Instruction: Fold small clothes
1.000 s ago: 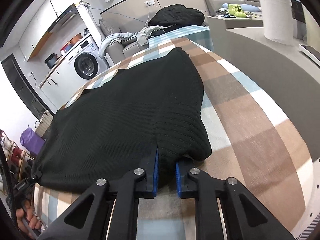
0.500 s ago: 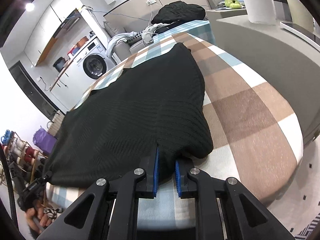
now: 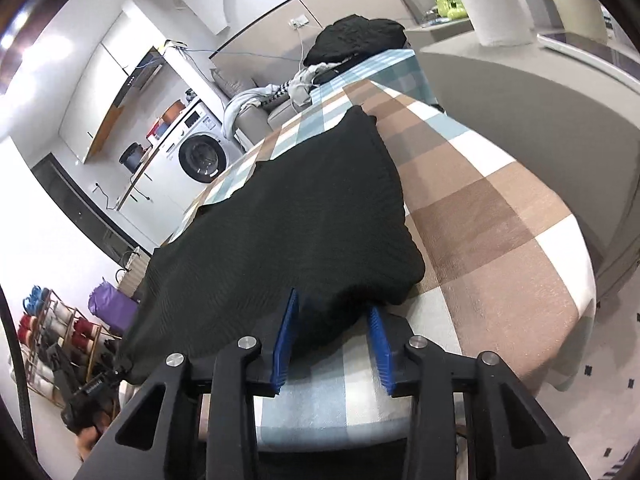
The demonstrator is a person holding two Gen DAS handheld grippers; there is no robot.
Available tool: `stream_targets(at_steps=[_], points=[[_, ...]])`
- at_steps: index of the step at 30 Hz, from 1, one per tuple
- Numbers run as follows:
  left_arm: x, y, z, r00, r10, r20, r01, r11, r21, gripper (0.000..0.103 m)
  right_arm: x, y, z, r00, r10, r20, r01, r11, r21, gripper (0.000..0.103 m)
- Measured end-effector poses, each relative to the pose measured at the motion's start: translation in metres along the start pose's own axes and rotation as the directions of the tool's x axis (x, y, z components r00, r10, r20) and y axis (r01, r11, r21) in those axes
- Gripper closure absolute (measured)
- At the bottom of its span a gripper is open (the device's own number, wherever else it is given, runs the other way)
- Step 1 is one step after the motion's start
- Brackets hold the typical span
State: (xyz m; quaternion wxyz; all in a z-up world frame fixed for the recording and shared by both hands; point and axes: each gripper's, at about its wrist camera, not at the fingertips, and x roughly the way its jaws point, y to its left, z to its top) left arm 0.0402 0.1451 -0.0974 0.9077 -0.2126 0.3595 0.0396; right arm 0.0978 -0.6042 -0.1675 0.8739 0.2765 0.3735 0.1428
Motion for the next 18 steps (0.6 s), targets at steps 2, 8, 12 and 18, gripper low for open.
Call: stream_targets(at_steps=[2,8,12,18], points=[[0.000,0.000,0.000,1.000,-0.002,-0.001,0.002,1.000,-0.005,0.092,0.005,-0.003,0.001,1.000,-0.004,-0.004,0.004,0.999,0.039,0.067],[0.001,-0.001,-0.002,1.000,-0.005,-0.001,0.005,1.000,0.000,0.092,0.011,-0.002,0.007,0.999,-0.026,0.026,0.024,0.997,0.071,0.066],[0.002,-0.001,-0.003,1.000,-0.009,-0.001,0.009,1.000,-0.003,0.092,0.008,-0.004,0.006,0.999,-0.013,0.030,0.010,0.995,0.095,0.063],[0.003,0.000,-0.003,1.000,-0.008,-0.001,0.008,1.000,-0.002,0.092,-0.005,-0.013,0.007,0.999,0.000,0.039,-0.005,0.992,0.129,0.054]])
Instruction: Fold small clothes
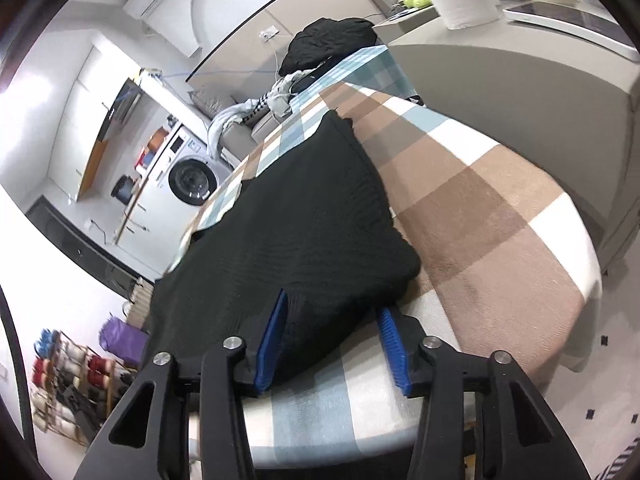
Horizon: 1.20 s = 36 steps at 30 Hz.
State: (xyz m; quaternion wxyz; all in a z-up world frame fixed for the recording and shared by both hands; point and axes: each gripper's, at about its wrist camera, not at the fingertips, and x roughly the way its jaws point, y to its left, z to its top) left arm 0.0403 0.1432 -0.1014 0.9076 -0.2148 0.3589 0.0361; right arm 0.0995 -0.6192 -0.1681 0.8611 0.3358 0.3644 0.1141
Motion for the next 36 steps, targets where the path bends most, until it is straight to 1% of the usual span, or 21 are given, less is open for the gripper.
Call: stream_targets(at_steps=[2,5,6,7,8,9,11,13,15,18,20,21,22,23,25,27,29,31,32,34,36], points=[[0.000,0.000,0.000,1.000,-0.001,0.001,0.001,1.000,-0.002,0.092,-0.001,-0.001,0.004,1.000,-0.005,0.016,0.005,1.000,-0.001,0.049],[-0.001,0.000,0.000,1.000,0.000,0.002,0.000,1.000,0.000,0.092,0.008,-0.007,0.012,0.999,0.035,0.004,-0.035,0.997,0.062,0.049],[0.000,0.000,0.000,1.000,-0.001,0.002,0.001,1.000,-0.001,0.092,0.011,-0.007,0.014,0.999,0.032,0.006,-0.033,0.997,0.075,0.049],[0.000,0.000,0.000,1.000,-0.001,0.002,0.001,1.000,-0.001,0.092,0.013,-0.005,0.016,1.000,0.024,0.009,-0.024,0.998,0.061,0.050],[-0.001,0.000,0.000,1.000,-0.001,0.002,0.001,1.000,-0.001,0.092,0.016,0.001,0.018,1.000,0.001,0.014,-0.001,1.000,0.027,0.063],[0.000,0.000,0.000,1.000,-0.002,0.003,0.002,1.000,-0.002,0.092,0.017,0.006,0.018,1.000,-0.019,0.022,0.019,1.000,-0.011,0.071],[-0.001,0.000,0.000,1.000,-0.004,0.005,0.004,1.000,-0.006,0.092,0.015,0.014,0.018,0.999,-0.013,0.035,0.015,0.998,-0.057,0.087],[-0.003,0.001,0.000,1.000,-0.003,0.012,0.003,1.000,-0.004,0.092,0.007,0.020,0.017,0.998,0.005,0.066,0.002,0.993,-0.114,0.089],[-0.004,0.001,0.001,1.000,0.005,0.021,-0.005,1.000,0.001,0.092,0.003,0.018,0.016,0.998,0.027,0.061,-0.020,0.993,-0.115,0.089],[-0.003,0.002,0.002,1.000,0.003,0.010,-0.003,1.000,-0.007,0.092,0.008,0.009,0.015,0.999,-0.035,0.028,0.038,0.993,-0.112,0.089],[-0.006,0.003,0.003,1.000,0.002,0.008,-0.002,1.000,-0.013,0.092,0.012,0.006,0.013,0.997,-0.071,-0.009,0.070,0.990,-0.122,0.086],[-0.007,0.004,0.004,1.000,0.001,0.007,0.000,1.000,-0.023,0.091,0.011,0.007,0.013,0.997,-0.078,-0.003,0.077,0.989,-0.124,0.083],[-0.009,0.005,0.005,1.000,0.006,0.003,-0.006,0.999,-0.033,0.088,0.008,0.007,0.013,0.997,-0.078,0.005,0.078,0.990,-0.121,0.075],[-0.010,0.007,0.005,1.000,0.009,0.001,-0.009,0.999,-0.046,0.082,0.003,0.008,0.014,0.997,-0.068,0.019,0.070,0.991,-0.111,0.063],[-0.014,0.012,0.006,1.000,0.009,-0.004,-0.010,0.996,-0.092,0.074,-0.005,0.011,0.016,0.998,-0.034,0.056,0.040,0.994,-0.100,0.053],[-0.020,0.019,0.006,1.000,-0.009,-0.008,0.008,0.990,-0.139,0.063,-0.010,0.021,0.015,0.997,-0.021,0.078,0.030,0.991,-0.128,0.052],[-0.026,0.024,0.007,0.999,-0.042,-0.006,0.040,0.984,-0.174,0.058,-0.013,0.030,0.014,0.996,-0.019,0.091,0.033,0.987,-0.158,0.046],[-0.032,0.028,0.008,0.994,-0.112,-0.004,0.108,0.971,-0.212,0.055,-0.015,0.037,0.011,0.995,-0.005,0.096,0.022,0.984,-0.174,0.044],[-0.032,0.029,0.008,0.991,-0.133,-0.012,0.127,0.967,-0.221,0.053,-0.015,0.040,0.010,0.995,0.001,0.096,0.017,0.983,-0.185,0.043],[-0.028,0.027,0.007,0.988,-0.155,-0.026,0.145,0.963,-0.226,0.052,-0.015,0.047,0.008,0.995,0.004,0.098,0.017,0.977,-0.214,0.042],[-0.022,0.025,0.006,0.989,-0.145,-0.038,0.133,0.965,-0.228,0.052,-0.014,0.053,0.005,0.995,0.009,0.102,0.015,0.972,-0.233,0.040]])
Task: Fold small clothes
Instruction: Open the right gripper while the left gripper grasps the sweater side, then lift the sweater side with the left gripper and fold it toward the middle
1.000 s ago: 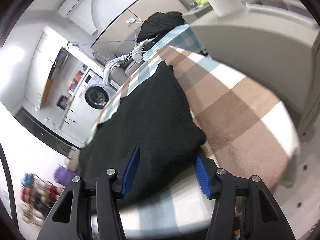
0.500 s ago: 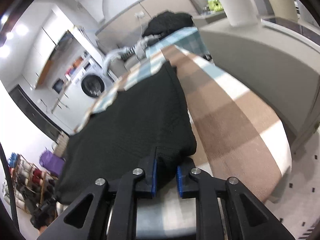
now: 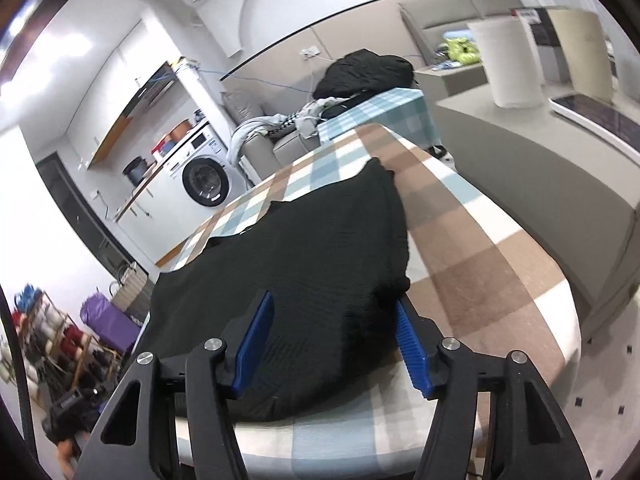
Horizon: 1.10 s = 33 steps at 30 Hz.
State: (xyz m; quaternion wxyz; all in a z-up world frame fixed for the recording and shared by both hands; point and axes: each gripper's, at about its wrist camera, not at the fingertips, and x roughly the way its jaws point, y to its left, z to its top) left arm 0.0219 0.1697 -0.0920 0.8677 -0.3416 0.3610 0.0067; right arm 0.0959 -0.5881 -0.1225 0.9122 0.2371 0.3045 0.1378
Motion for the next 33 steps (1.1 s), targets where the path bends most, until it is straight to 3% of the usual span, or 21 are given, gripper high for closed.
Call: stream_targets(at_steps=[2,5,9,16,19,21,23,27,33], points=[[0.012,0.000,0.000,0.999,0.037,-0.016,-0.038,0.999,-0.012,0.052,0.003,0.005,-0.002,1.000,0.008,0.005,-0.008,1.000,0.003,0.036],[0.021,-0.008,0.001,0.995,0.097,0.027,-0.098,0.995,0.029,0.052,0.007,0.017,-0.007,1.000,0.024,0.002,-0.024,0.999,-0.047,0.035],[0.034,-0.017,0.007,0.989,0.138,0.055,-0.141,0.989,0.055,0.052,0.003,0.021,-0.006,1.000,-0.015,0.024,0.017,0.995,-0.097,0.035],[0.057,-0.029,0.021,0.982,0.172,0.082,-0.176,0.983,0.048,0.052,-0.006,-0.007,0.001,0.995,-0.092,0.044,0.092,0.996,-0.009,0.033],[0.066,-0.032,0.025,0.977,0.193,0.085,-0.199,0.977,0.069,0.064,-0.017,-0.013,0.005,0.985,-0.139,0.099,0.139,0.990,0.001,0.033],[0.071,-0.036,0.024,0.979,0.188,0.077,-0.196,0.974,0.114,0.080,-0.023,-0.018,0.009,0.987,-0.122,0.107,0.119,0.992,0.036,0.030],[0.071,-0.038,0.026,0.979,0.185,0.087,-0.197,0.969,0.148,0.088,-0.023,-0.017,0.013,0.991,-0.097,0.096,0.092,0.994,0.052,0.029],[0.060,-0.032,0.031,0.982,0.149,0.115,-0.163,0.978,0.131,0.092,-0.014,-0.001,0.014,0.995,-0.073,0.065,0.073,0.997,0.005,0.029],[0.048,-0.036,0.035,0.973,0.166,0.161,-0.194,0.965,0.175,0.093,0.008,0.020,-0.003,0.999,-0.031,-0.010,0.030,0.998,-0.061,0.029]])
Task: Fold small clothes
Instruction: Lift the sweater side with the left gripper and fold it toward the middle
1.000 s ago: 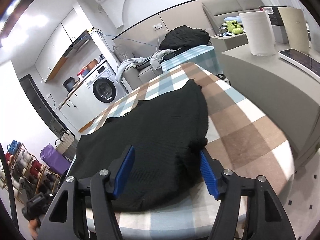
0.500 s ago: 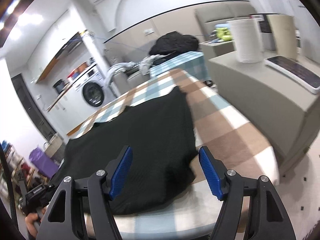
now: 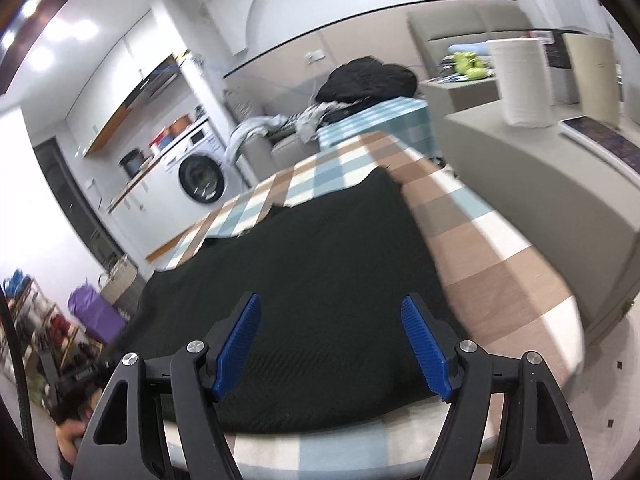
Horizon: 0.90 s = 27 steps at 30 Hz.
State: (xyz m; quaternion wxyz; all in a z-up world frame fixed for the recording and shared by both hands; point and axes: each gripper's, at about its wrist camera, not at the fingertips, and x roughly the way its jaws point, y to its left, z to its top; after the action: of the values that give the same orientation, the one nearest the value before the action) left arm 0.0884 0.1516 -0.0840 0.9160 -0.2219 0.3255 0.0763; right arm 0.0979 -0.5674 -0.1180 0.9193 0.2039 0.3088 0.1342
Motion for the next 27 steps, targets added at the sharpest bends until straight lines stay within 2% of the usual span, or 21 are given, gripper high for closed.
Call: stream_targets(at_steps=[4,7,10,14,17,18,20,22,23,24,25,27], points=[[-0.005,-0.009,0.003,1.000,0.023,0.012,-0.023,0.998,0.058,0.093,0.012,0.004,-0.010,0.999,0.009,-0.050,-0.010,1.000,-0.022,0.029],[-0.012,-0.042,0.006,0.996,0.057,0.063,-0.067,0.982,0.179,0.093,0.016,0.006,-0.013,0.998,0.015,-0.062,-0.017,0.999,-0.032,0.029],[-0.016,-0.085,0.009,0.996,0.022,0.090,-0.046,0.960,0.278,0.093,0.020,0.009,-0.017,0.997,0.026,-0.077,-0.030,0.999,-0.042,0.029],[-0.017,-0.152,0.010,0.993,-0.075,0.091,0.031,0.907,0.419,0.093,0.023,0.012,-0.019,0.996,0.033,-0.080,-0.037,0.998,-0.056,0.029],[-0.018,-0.202,-0.002,0.986,-0.157,0.056,0.106,0.852,0.513,0.093,0.020,0.010,-0.017,0.997,0.033,-0.064,-0.036,0.998,-0.048,0.029],[-0.017,-0.214,-0.007,0.983,-0.178,0.040,0.130,0.836,0.532,0.093,0.019,0.008,-0.016,0.998,0.032,-0.060,-0.034,0.999,-0.042,0.029],[-0.013,-0.232,-0.021,0.969,-0.244,-0.040,0.225,0.804,0.551,0.092,0.020,0.005,-0.014,0.998,0.024,-0.060,-0.026,0.999,-0.035,0.029],[-0.005,-0.239,-0.035,0.949,-0.277,-0.153,0.315,0.780,0.541,0.086,0.020,0.002,-0.013,0.998,0.013,-0.061,-0.014,1.000,-0.025,0.029],[-0.001,-0.237,-0.041,0.933,-0.292,-0.210,0.360,0.774,0.521,0.076,0.020,0.000,-0.012,0.998,0.009,-0.064,-0.010,1.000,-0.019,0.029],[0.000,-0.235,-0.044,0.922,-0.301,-0.243,0.385,0.774,0.503,0.064,0.019,-0.002,-0.012,0.998,0.008,-0.064,-0.009,1.000,-0.014,0.029],[0.000,-0.228,-0.046,0.909,-0.317,-0.270,0.412,0.781,0.470,0.059,0.018,-0.002,-0.011,0.998,0.008,-0.061,-0.009,1.000,-0.011,0.029],[-0.008,-0.209,-0.046,0.901,-0.345,-0.263,0.429,0.798,0.423,0.047,0.016,-0.003,-0.007,0.998,0.010,-0.057,-0.011,1.000,-0.012,0.029]])
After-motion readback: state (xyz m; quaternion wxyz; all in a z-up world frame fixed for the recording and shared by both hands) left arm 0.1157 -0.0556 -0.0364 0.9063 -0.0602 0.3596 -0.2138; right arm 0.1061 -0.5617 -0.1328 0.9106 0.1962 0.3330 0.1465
